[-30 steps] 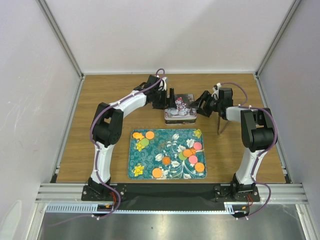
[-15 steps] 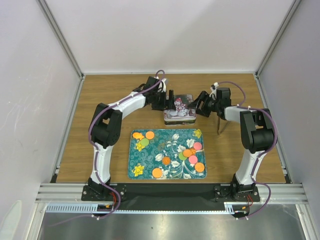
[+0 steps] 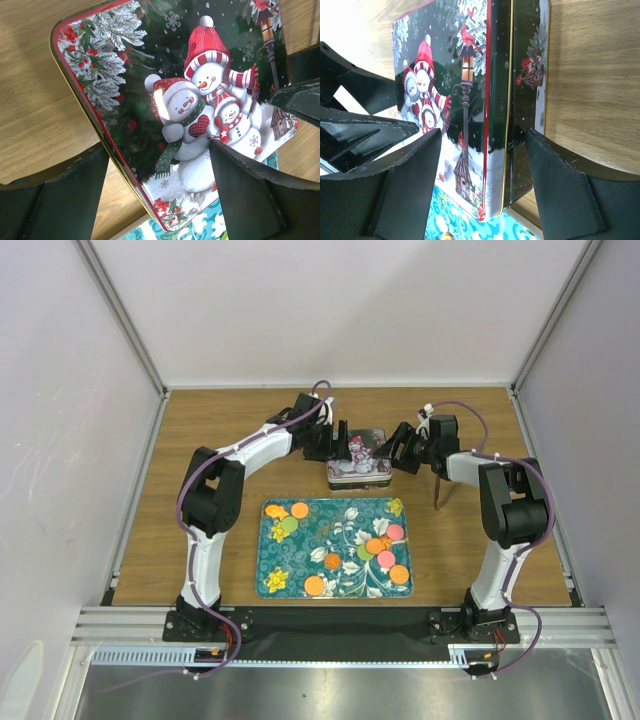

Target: Pack the cookies

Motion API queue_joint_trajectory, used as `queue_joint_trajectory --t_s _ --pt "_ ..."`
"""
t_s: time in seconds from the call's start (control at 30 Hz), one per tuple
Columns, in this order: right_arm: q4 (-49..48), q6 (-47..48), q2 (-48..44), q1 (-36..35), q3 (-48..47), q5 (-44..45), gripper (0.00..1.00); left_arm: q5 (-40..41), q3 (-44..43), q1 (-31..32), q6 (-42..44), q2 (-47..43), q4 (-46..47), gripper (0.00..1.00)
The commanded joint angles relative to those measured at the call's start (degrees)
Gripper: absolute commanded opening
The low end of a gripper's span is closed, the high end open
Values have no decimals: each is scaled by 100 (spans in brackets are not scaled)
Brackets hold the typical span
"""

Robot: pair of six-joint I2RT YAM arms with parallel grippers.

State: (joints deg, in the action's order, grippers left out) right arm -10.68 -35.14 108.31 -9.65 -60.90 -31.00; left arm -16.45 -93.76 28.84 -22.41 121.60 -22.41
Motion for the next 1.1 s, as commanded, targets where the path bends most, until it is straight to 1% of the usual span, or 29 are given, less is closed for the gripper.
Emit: queue_joint_trajectory --t_s 0.0,0.17,0.3,0.4,0.63,0.8,1.07 --pt "-381 -326 -57 -178 -159 -353 73 28 -318 140 115 91 -246 85" --pt "-900 -766 76 -248 -115 -477 73 -86 -784 34 27 302 -342 85" --pt "-1269 -1065 243 -309 -158 -547 73 -174 -1389 -54 18 522 -500 85" --pt "-1183 -1048 331 -309 -246 -503 72 -210 -1636 -89 35 654 -615 85" --pt "-893 -793 305 -301 -238 -319 71 -175 -1488 -194 79 567 -597 84" --pt "-778 -723 287 -301 -273 -283 73 -131 -1251 -274 158 312 -457 87" --pt "-400 -512 226 -301 -440 -116 77 159 -1163 -405 237 136 -597 90"
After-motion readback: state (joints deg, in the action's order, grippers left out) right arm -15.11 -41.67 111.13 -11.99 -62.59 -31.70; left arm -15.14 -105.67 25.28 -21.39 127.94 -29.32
